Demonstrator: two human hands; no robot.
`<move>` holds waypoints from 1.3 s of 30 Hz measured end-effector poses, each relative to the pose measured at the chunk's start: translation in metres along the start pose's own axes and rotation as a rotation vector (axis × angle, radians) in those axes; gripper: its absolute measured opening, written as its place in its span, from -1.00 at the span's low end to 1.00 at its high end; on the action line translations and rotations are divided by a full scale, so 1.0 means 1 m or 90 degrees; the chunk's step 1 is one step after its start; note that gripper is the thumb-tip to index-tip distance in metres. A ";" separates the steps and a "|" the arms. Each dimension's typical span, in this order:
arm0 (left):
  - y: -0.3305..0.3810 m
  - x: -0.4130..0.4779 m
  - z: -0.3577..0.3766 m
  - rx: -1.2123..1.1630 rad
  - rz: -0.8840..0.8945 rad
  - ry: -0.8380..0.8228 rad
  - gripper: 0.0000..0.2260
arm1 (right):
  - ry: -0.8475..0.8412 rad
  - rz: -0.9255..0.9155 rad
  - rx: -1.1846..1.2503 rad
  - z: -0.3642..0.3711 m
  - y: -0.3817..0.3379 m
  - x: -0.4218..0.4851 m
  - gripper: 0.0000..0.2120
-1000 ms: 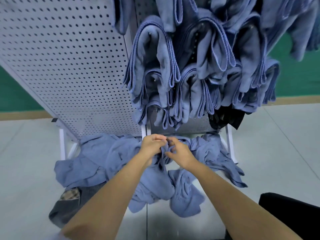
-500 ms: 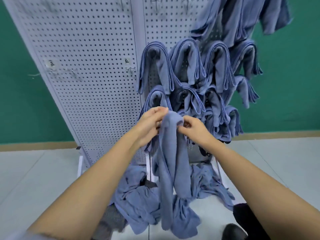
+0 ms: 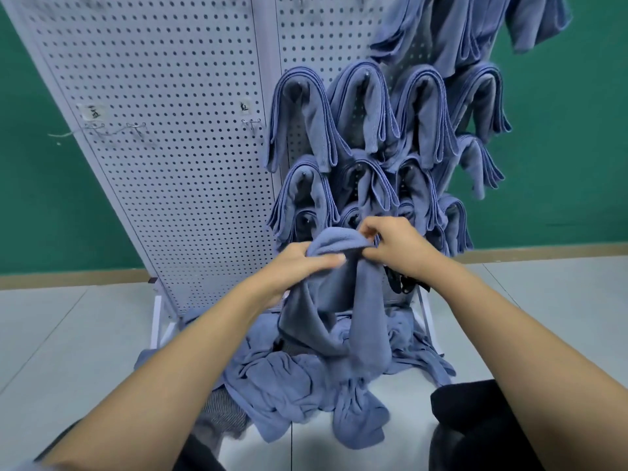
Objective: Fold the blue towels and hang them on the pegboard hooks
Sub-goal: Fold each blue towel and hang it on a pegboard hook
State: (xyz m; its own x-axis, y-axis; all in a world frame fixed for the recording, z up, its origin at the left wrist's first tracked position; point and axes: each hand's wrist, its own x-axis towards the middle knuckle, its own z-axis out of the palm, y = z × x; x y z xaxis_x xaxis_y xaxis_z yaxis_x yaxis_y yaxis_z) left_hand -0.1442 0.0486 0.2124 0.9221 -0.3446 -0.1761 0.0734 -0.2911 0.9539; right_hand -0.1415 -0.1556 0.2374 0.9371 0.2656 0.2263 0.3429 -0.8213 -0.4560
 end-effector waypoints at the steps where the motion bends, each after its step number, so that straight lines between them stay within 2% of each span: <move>1: -0.004 0.001 0.000 0.054 -0.043 -0.039 -0.59 | 0.028 -0.007 0.017 -0.001 -0.002 0.000 -0.87; 3: -0.013 0.003 -0.001 0.138 -0.144 -0.088 -0.45 | 0.084 -0.015 0.046 -0.002 -0.007 0.002 -0.83; 4: -0.018 0.005 0.000 0.138 -0.176 -0.099 -0.44 | 0.110 -0.009 0.078 -0.001 -0.009 0.003 -0.84; 7: -0.025 0.007 0.008 -0.016 -0.178 -0.093 -0.59 | 0.179 0.050 0.229 0.003 -0.013 0.005 -0.88; 9: -0.026 0.007 0.010 -0.084 -0.169 -0.128 -0.41 | 0.197 0.092 0.298 0.007 -0.012 0.007 -0.92; 10: -0.026 0.006 0.011 -0.065 -0.184 -0.160 -0.31 | 0.194 0.108 0.327 0.010 -0.011 0.008 -0.91; 11: -0.029 0.006 0.013 -0.033 -0.205 -0.188 -0.29 | 0.186 0.117 0.350 0.012 -0.012 0.009 -0.90; 14: -0.025 0.000 0.017 0.015 -0.263 -0.207 -0.65 | 0.142 0.100 0.398 0.017 -0.018 0.008 -0.85; 16: -0.017 -0.003 0.017 -0.124 -0.259 -0.191 -0.80 | 0.108 0.094 0.462 0.018 -0.024 0.004 -0.76; 18: -0.008 -0.003 0.009 -0.294 -0.213 -0.167 -0.84 | 0.088 0.122 0.507 0.018 -0.023 0.001 -0.68; 22: 0.007 -0.007 -0.003 -0.469 -0.144 -0.048 -0.70 | 0.096 0.196 0.417 0.019 -0.014 -0.009 -0.83; 25: 0.012 -0.007 -0.008 -0.515 -0.101 -0.018 -0.53 | 0.045 0.222 0.458 0.021 -0.011 -0.017 -0.73; 28: 0.016 -0.008 -0.011 -0.532 -0.084 -0.026 -0.50 | -0.078 0.228 0.558 0.019 -0.016 -0.024 -0.58; 30: 0.018 -0.009 -0.011 -0.526 -0.085 -0.049 -0.51 | -0.104 0.205 0.583 0.020 -0.018 -0.026 -0.58; 34: 0.017 -0.010 -0.019 -0.471 -0.112 -0.044 -0.75 | -0.011 0.165 0.605 0.018 -0.018 -0.025 -0.84; 37: 0.015 -0.010 -0.034 -0.422 -0.118 -0.035 -0.81 | 0.050 0.200 0.635 0.012 -0.007 -0.021 -0.86; 39: 0.013 -0.011 -0.046 -0.368 -0.124 -0.018 -0.93 | 0.089 0.227 0.639 0.008 -0.001 -0.020 -0.86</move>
State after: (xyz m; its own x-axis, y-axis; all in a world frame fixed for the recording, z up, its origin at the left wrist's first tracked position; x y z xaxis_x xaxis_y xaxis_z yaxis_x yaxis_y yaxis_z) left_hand -0.1361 0.0893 0.2378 0.8610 -0.3599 -0.3593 0.4413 0.1777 0.8796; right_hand -0.1599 -0.1564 0.2263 0.9998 -0.0200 0.0072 0.0065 -0.0321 -0.9995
